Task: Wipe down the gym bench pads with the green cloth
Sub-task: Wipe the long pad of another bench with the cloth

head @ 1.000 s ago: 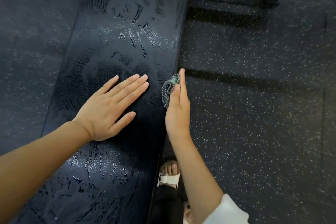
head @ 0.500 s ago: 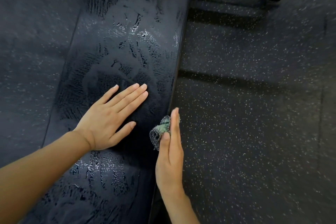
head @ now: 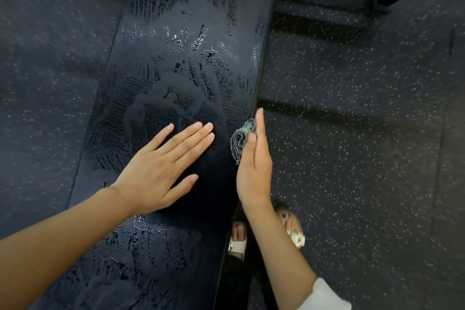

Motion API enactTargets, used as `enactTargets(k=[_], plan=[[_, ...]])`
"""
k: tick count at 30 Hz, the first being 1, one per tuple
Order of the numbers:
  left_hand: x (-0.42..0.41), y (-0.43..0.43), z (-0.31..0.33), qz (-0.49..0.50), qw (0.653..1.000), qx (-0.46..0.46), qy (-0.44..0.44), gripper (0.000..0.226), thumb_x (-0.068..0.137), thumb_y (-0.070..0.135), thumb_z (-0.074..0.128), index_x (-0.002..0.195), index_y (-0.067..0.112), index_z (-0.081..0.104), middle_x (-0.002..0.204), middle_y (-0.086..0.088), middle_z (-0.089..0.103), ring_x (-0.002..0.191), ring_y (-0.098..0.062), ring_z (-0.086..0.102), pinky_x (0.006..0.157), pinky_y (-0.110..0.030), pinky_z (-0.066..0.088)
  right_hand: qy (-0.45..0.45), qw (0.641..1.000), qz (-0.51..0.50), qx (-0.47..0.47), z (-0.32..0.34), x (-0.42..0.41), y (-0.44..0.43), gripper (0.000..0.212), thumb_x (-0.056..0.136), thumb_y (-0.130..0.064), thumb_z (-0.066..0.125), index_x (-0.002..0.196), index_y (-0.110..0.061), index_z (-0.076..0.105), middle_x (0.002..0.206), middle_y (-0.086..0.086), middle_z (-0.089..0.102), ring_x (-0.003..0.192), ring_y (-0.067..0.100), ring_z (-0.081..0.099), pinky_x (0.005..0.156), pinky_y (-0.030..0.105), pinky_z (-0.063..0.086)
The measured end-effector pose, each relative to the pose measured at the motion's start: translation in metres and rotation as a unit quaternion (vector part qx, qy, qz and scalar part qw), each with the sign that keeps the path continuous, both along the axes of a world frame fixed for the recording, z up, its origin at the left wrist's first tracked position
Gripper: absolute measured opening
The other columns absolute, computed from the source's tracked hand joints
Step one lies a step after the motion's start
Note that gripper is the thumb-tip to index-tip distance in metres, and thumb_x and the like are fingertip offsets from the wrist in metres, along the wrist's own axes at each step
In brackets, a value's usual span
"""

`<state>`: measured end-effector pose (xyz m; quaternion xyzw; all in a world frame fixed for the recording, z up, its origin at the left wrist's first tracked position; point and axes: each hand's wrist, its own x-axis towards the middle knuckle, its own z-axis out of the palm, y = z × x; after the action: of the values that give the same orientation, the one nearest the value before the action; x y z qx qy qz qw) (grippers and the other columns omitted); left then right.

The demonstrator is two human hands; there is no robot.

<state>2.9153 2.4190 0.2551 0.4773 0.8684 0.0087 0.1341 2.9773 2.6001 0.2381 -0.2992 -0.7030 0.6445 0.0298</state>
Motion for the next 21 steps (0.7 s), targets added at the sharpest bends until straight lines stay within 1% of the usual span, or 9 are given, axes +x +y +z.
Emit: enactTargets(k=[3,7,9,11,15,19,21], plan=[[0.0,0.0,0.0,0.001,1.0,0.003,0.005,0.068,0.1,0.041,0.03,0.159,0.012,0.014,0.167,-0.004,0.012,0.154,-0.019,0.012,0.122,-0.046,0.014,-0.001,1.0,0.005,-0.009,0.0,-0.032,0.018,0.047,0.108,-0.023,0.027,0.154,-0.024,0.02,0.159,-0.015,0.019,0.142,-0.009,0.016,0.113,0.006,0.012],[0.001,0.001,0.0,0.006,1.0,0.004,0.015,0.068,0.099,0.041,0.032,0.159,0.012,0.014,0.167,-0.004,0.012,0.153,-0.019,0.013,0.122,-0.046,0.014,0.006,1.0,0.003,-0.011,-0.002,-0.058,0.031,0.048,0.108,-0.027,0.025,0.155,-0.026,0.018,0.16,-0.014,0.018,0.142,-0.006,0.015,0.114,0.01,0.013],[0.002,0.002,0.0,0.008,1.0,0.001,0.017,0.069,0.099,0.041,0.033,0.159,0.012,0.014,0.167,-0.004,0.012,0.153,-0.019,0.013,0.122,-0.046,0.013,0.006,1.0,0.0,-0.016,0.0,-0.052,0.026,0.049,0.107,-0.027,0.026,0.156,-0.027,0.017,0.16,-0.016,0.017,0.145,-0.005,0.013,0.115,0.011,0.012],[0.001,0.004,0.0,0.012,1.0,0.0,0.017,0.069,0.098,0.04,0.033,0.159,0.012,0.015,0.167,-0.004,0.013,0.153,-0.019,0.013,0.122,-0.046,0.013,0.02,1.0,0.002,-0.01,0.001,-0.039,0.019,0.05,0.107,-0.025,0.027,0.156,-0.025,0.015,0.161,-0.016,0.015,0.146,-0.006,0.011,0.117,0.012,0.011],[0.0,0.008,0.001,0.016,1.0,-0.005,0.013,0.069,0.098,0.04,0.034,0.158,0.011,0.017,0.166,-0.005,0.014,0.153,-0.02,0.014,0.121,-0.046,0.015,0.042,0.998,0.037,0.035,0.002,-0.012,0.007,0.052,0.106,-0.022,0.027,0.155,-0.02,0.012,0.163,-0.012,0.008,0.147,-0.004,0.005,0.117,0.013,0.007],[-0.008,0.016,0.002,0.016,1.0,-0.004,0.01,0.068,0.099,0.04,0.033,0.158,0.01,0.016,0.167,-0.005,0.013,0.153,-0.021,0.014,0.12,-0.047,0.017,0.051,0.995,0.062,0.058,0.003,0.009,-0.004,0.051,0.105,-0.029,0.025,0.153,-0.026,0.007,0.164,-0.012,0.001,0.15,0.005,0.0,0.121,0.022,0.006],[-0.014,0.021,0.002,0.017,1.0,0.002,0.011,0.067,0.1,0.039,0.032,0.158,0.01,0.016,0.166,-0.005,0.014,0.153,-0.02,0.014,0.121,-0.046,0.015,0.053,0.994,0.065,0.066,0.001,0.006,-0.003,0.052,0.104,-0.03,0.024,0.153,-0.026,0.006,0.164,-0.012,0.001,0.15,0.006,0.001,0.121,0.024,0.007]])
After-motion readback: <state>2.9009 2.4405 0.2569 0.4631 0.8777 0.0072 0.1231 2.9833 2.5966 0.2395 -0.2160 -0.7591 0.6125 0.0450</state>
